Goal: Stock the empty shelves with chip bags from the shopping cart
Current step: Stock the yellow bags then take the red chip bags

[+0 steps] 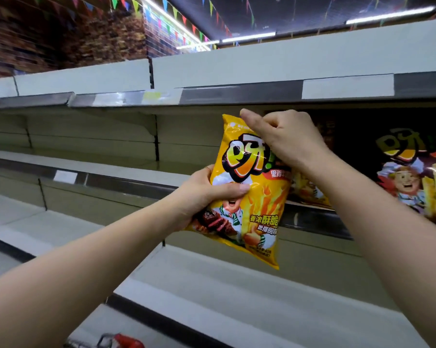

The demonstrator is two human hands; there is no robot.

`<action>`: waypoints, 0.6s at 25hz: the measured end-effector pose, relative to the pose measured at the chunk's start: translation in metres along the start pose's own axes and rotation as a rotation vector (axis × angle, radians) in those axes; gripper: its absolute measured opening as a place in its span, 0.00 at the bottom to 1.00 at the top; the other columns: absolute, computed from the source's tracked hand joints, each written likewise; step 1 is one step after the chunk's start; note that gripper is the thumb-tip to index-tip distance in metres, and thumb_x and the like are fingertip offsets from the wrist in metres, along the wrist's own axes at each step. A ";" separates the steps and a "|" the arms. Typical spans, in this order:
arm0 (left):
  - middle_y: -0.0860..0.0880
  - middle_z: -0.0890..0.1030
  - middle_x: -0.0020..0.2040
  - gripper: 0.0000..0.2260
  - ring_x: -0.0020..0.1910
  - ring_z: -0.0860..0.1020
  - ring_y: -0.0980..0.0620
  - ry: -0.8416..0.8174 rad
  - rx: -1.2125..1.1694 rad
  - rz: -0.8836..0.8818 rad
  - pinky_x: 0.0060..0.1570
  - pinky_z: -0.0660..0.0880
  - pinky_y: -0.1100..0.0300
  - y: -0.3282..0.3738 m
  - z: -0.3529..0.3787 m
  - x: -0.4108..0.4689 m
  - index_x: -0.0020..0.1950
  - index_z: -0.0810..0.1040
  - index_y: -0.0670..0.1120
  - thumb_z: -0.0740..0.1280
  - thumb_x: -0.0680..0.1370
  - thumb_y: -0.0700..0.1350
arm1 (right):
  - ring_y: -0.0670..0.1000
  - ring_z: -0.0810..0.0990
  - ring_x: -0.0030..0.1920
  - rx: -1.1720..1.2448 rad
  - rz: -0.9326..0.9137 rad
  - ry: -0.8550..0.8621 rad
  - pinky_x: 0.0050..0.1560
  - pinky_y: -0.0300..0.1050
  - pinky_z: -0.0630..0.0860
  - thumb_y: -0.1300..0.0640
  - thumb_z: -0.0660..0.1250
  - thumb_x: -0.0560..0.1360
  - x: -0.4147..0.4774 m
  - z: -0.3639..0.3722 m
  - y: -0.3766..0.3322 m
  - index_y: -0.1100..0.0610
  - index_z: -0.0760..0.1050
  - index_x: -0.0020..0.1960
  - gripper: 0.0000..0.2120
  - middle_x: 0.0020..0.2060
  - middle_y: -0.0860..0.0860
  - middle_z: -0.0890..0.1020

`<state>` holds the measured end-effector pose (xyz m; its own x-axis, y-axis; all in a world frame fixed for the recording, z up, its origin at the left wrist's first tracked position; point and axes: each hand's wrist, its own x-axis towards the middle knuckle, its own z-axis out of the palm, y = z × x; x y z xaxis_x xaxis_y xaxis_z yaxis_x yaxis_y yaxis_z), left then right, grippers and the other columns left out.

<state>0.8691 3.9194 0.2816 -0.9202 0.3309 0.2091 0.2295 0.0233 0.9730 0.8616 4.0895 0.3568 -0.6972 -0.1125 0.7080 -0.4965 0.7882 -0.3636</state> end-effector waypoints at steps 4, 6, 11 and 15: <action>0.42 0.85 0.46 0.16 0.38 0.84 0.46 0.098 -0.230 -0.087 0.39 0.82 0.52 0.006 -0.042 0.000 0.52 0.80 0.42 0.72 0.67 0.48 | 0.56 0.76 0.54 -0.035 -0.031 0.190 0.52 0.48 0.73 0.37 0.58 0.74 -0.011 0.024 0.000 0.55 0.79 0.53 0.24 0.50 0.55 0.80; 0.43 0.85 0.41 0.13 0.35 0.83 0.47 0.117 -0.274 -0.146 0.42 0.80 0.49 0.011 -0.066 0.013 0.44 0.81 0.44 0.70 0.65 0.51 | 0.55 0.73 0.61 -0.005 0.123 -0.039 0.58 0.48 0.71 0.36 0.59 0.74 -0.013 0.042 -0.012 0.55 0.69 0.67 0.29 0.61 0.55 0.75; 0.41 0.84 0.45 0.19 0.38 0.83 0.45 0.011 -0.251 -0.242 0.44 0.80 0.48 0.014 -0.106 0.062 0.49 0.81 0.42 0.71 0.65 0.54 | 0.51 0.78 0.51 0.486 0.518 -0.348 0.44 0.43 0.78 0.45 0.70 0.72 0.017 0.091 -0.036 0.58 0.58 0.71 0.35 0.60 0.53 0.74; 0.41 0.84 0.42 0.16 0.35 0.84 0.47 -0.092 -0.192 -0.294 0.35 0.82 0.54 0.005 -0.131 0.118 0.52 0.78 0.41 0.66 0.73 0.53 | 0.55 0.80 0.43 0.646 0.759 -0.156 0.44 0.48 0.79 0.58 0.70 0.73 0.057 0.118 -0.016 0.64 0.69 0.58 0.18 0.53 0.61 0.79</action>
<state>0.7203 3.8348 0.3235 -0.9037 0.4200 -0.0832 -0.1122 -0.0447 0.9927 0.7682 3.9989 0.3315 -0.9823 0.1684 0.0825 -0.0459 0.2106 -0.9765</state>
